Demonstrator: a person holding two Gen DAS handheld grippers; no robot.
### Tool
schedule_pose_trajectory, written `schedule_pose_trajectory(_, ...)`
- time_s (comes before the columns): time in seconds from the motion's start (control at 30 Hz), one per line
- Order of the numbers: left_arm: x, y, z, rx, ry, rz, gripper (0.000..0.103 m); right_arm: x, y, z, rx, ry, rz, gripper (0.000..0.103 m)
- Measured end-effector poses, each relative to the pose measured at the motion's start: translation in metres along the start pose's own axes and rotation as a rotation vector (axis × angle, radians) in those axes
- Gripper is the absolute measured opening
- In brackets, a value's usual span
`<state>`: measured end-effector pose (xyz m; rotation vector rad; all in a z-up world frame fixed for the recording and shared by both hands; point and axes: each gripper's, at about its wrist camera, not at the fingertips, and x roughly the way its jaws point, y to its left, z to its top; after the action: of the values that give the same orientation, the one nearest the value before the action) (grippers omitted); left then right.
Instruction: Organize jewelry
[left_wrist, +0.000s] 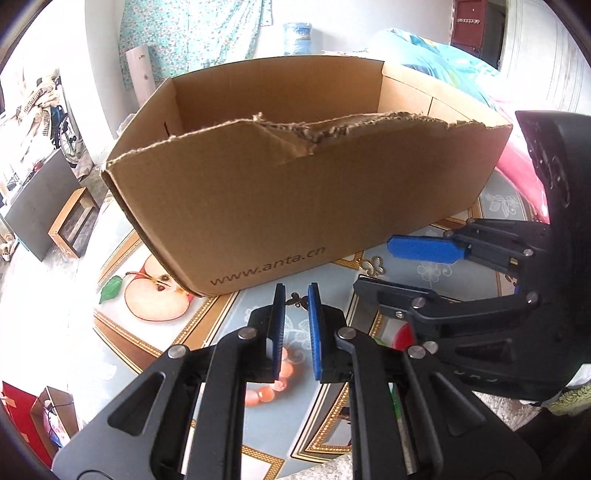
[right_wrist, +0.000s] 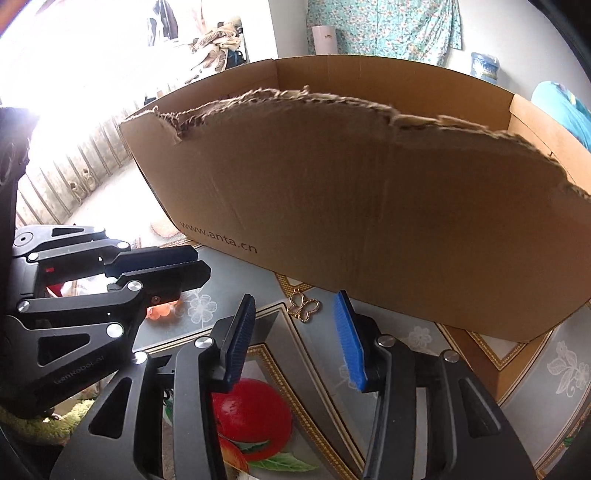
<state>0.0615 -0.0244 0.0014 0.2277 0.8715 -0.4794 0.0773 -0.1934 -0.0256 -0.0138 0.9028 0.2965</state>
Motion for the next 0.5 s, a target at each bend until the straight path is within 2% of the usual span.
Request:
schedule_pose_trajectory(0.17,-0.0006,0.0005,-0.0004,-0.005,-0.005,-0.005,0.011,0.0039,0.0056,0.0055,-0.025,-0.002,-0.033,0.033)
schedule_pose_trajectory(0.2,-0.0006,0.0002,-0.0006,-0.005,-0.004,-0.007,0.011,0.0043,0.0061,0.0063,-0.034,0.001,-0.045,0.022)
schedule_pose_trajectory(0.23,0.0010,0.0009,-0.0003,-0.005,-0.004,-0.008,0.011,0.0044,0.0054,0.0073,-0.033,0.005,-0.042,0.016)
schedule_pose_trajectory(0.3,0.0012,0.0007,-0.0008,-0.003,-0.004,-0.010,0.011,0.0044,0.0029,0.0089,-0.006,0.016,-0.024,0.016)
schedule_pose_trajectory(0.5,0.0023,-0.0007,-0.0006,0.002,-0.006,-0.013,0.011,0.0061,0.0009,0.0099,-0.006,0.041,-0.047,0.011)
